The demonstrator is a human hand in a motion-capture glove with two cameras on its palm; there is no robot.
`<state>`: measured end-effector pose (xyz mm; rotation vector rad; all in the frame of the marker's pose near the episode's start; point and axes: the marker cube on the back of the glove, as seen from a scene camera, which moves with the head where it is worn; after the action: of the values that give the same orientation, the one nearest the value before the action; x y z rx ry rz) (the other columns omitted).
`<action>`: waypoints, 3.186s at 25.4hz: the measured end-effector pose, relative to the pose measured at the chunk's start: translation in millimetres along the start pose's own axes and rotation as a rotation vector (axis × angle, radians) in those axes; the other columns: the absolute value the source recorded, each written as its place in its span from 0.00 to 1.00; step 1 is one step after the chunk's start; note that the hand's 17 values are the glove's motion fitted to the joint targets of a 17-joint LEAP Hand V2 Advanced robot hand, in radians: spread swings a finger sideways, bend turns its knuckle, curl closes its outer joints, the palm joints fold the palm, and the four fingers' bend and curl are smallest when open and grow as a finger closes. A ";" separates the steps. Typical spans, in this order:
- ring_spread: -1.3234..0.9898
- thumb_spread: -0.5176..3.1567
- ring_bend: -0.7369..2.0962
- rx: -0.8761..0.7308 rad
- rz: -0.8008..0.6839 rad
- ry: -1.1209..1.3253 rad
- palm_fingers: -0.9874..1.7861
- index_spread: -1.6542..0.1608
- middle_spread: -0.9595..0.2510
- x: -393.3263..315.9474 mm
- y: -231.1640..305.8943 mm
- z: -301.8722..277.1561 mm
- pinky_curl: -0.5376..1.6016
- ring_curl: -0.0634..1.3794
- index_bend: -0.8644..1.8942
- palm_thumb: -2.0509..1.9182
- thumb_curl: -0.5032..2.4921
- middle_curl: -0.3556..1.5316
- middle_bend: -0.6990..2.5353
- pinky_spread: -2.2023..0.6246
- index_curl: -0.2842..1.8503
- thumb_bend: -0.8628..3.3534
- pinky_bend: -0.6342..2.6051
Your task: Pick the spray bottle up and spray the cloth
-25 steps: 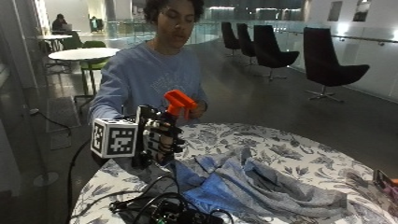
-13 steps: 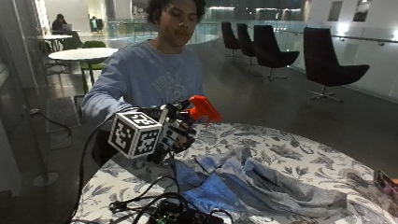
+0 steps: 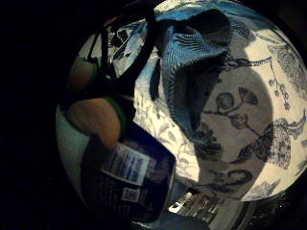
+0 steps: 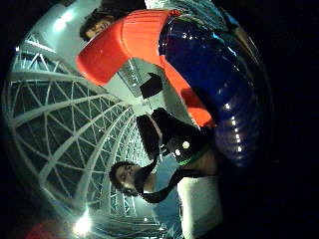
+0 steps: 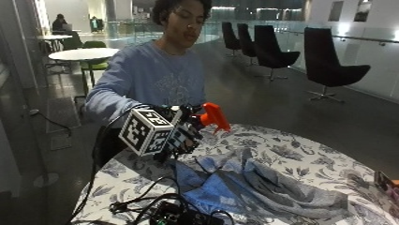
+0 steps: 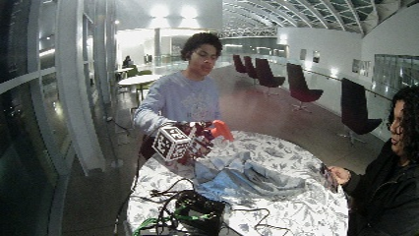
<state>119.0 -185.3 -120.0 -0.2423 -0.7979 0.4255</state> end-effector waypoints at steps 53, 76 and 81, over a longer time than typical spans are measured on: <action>0.56 0.42 0.41 -0.077 -0.742 -0.189 0.68 0.76 0.72 -114.2 -110.8 318.0 0.40 0.32 0.37 0.65 0.27 0.44 0.30 0.84 0.28 0.20 0.24; 0.58 0.41 0.39 0.061 -0.721 0.150 0.56 0.73 0.76 -85.8 -38.7 244.0 0.42 0.30 0.33 0.67 0.27 0.42 0.28 0.85 0.24 0.20 0.30; 0.58 0.41 0.40 0.203 -0.703 0.391 0.58 0.73 0.77 -48.1 19.9 177.3 0.41 0.30 0.35 0.66 0.27 0.42 0.29 0.85 0.24 0.20 0.29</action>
<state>-46.5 -180.6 -37.9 0.1489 -0.4076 -0.2050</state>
